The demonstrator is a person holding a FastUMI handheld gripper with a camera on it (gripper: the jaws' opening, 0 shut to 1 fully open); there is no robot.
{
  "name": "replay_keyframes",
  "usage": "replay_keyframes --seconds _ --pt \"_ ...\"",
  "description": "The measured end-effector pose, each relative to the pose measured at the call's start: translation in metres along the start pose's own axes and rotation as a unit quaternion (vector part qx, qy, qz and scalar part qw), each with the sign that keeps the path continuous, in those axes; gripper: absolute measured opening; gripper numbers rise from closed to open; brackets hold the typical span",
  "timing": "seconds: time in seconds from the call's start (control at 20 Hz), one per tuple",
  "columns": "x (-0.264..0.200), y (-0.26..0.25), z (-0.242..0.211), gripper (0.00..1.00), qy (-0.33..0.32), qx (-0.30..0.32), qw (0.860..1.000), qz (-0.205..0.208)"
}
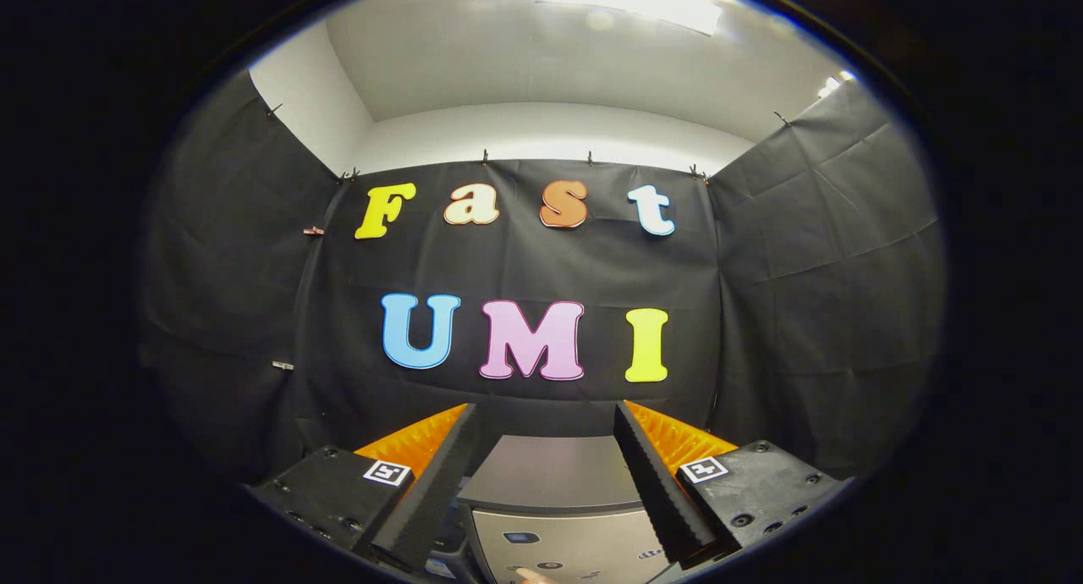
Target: Put the clothes into the washing machine and then close the washing machine lid.
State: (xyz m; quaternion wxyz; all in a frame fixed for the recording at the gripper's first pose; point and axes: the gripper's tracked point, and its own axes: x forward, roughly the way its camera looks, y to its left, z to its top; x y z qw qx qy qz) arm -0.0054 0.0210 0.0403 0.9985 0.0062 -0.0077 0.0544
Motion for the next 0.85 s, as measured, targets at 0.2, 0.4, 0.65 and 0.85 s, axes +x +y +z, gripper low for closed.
replay_keyframes --seconds 0.2,0.4,0.65,0.85 --pt "0.0008 -0.0017 -0.0003 0.99 0.001 0.002 1.0 0.0" --pt "0.0008 -0.0061 -0.0018 0.99 0.004 0.002 1.0 -0.006" --pt "-0.0009 -0.0052 -0.0007 0.99 0.003 0.0 1.0 -0.006" --pt "-0.0008 -0.0036 -0.0013 0.99 0.005 -0.005 1.0 -0.005"
